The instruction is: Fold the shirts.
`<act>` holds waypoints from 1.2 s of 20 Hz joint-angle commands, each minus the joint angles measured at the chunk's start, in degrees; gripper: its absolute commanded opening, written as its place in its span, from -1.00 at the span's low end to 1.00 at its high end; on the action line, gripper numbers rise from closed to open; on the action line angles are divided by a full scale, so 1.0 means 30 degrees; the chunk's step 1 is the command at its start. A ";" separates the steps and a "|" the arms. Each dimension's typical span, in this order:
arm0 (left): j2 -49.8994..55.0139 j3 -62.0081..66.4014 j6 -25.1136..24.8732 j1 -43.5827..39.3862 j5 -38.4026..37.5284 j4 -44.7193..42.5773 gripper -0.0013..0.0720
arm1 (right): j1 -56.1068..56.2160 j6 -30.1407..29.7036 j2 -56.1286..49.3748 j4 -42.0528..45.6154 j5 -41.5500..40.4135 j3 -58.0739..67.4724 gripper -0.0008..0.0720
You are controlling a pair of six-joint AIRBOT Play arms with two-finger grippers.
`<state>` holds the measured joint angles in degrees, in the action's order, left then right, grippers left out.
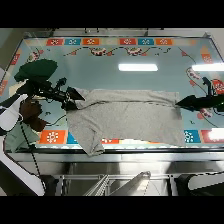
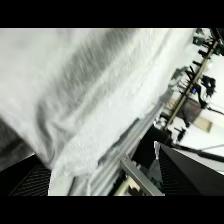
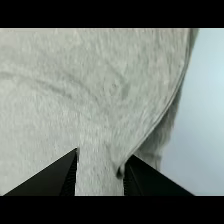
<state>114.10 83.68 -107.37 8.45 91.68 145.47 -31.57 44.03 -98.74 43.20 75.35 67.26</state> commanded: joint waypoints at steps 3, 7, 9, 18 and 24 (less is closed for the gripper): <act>-0.0670 -0.0095 0.1158 0.0066 0.3162 -0.0044 0.99 | -0.0845 0.5690 0.2943 0.7665 0.1333 0.0277 0.50; -0.3075 -0.0175 0.0321 0.0627 0.3322 -0.0189 0.99 | -0.2106 0.6273 0.5129 0.7745 0.2499 -0.3089 0.53; -0.4743 -0.0969 0.0087 0.1370 0.3002 -0.0189 0.98 | -0.2215 0.5850 0.5807 0.7752 0.2484 -0.5639 0.53; -1.2174 -0.9668 -0.1341 0.5887 -0.0488 -0.4255 0.94 | -0.1894 0.3424 0.5872 0.3701 -0.0634 -1.0499 0.21; -1.3886 -1.5569 -0.1341 0.6754 -0.2659 -0.4080 0.94 | -0.1829 0.2222 0.5887 0.1880 -0.1049 -1.0477 -0.94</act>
<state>74.61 44.95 -111.28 27.62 87.59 133.69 -36.99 52.58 -81.19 51.83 72.86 36.14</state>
